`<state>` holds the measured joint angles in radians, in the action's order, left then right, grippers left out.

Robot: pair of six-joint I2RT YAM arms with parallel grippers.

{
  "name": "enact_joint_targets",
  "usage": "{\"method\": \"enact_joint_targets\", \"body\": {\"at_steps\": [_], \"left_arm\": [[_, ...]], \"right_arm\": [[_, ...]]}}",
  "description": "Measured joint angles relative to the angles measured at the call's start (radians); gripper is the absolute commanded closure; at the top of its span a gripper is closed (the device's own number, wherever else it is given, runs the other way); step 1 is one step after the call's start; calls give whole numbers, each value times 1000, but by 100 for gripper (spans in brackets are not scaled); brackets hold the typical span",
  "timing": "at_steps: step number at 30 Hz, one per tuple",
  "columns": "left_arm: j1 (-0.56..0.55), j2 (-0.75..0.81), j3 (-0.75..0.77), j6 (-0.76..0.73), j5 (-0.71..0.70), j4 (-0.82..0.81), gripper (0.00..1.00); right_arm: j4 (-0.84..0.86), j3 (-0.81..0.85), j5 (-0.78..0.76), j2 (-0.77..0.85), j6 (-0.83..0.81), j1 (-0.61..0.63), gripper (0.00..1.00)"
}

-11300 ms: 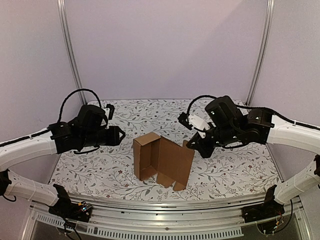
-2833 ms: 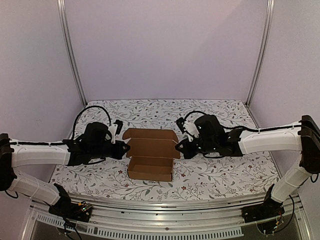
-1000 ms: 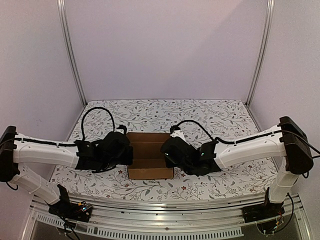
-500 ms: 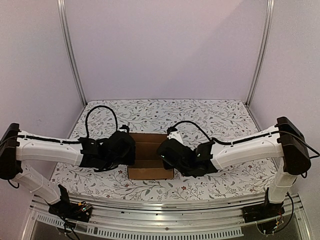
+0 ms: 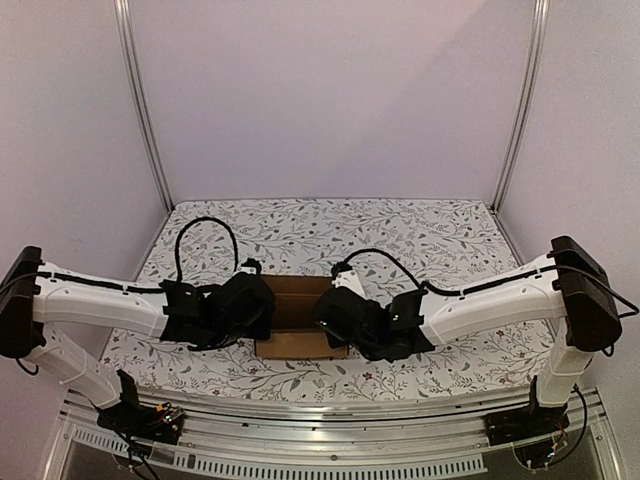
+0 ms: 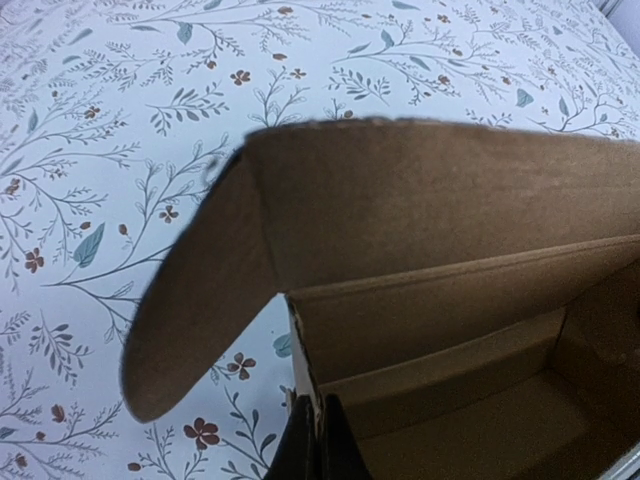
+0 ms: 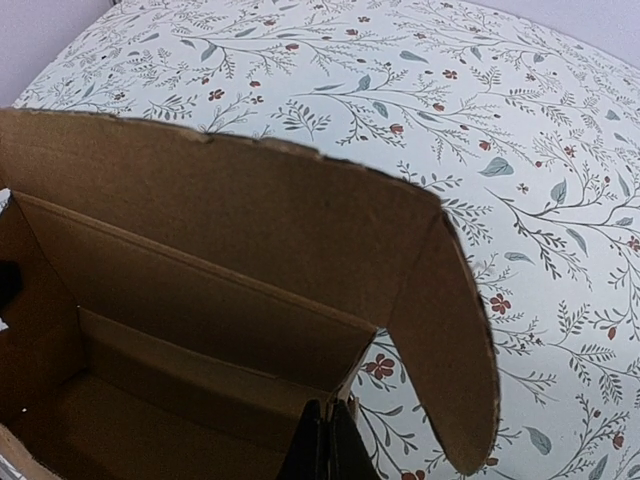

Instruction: Fold the paper box

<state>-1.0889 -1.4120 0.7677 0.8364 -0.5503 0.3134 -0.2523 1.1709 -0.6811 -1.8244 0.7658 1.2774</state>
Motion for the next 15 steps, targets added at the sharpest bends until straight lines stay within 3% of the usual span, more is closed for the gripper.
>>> {"method": "enact_joint_targets", "body": {"at_steps": [15], "left_arm": [[-33, 13, -11, 8, 23, -27, 100]], "right_arm": [[10, -5, 27, 25, -21, 30, 58]]}}
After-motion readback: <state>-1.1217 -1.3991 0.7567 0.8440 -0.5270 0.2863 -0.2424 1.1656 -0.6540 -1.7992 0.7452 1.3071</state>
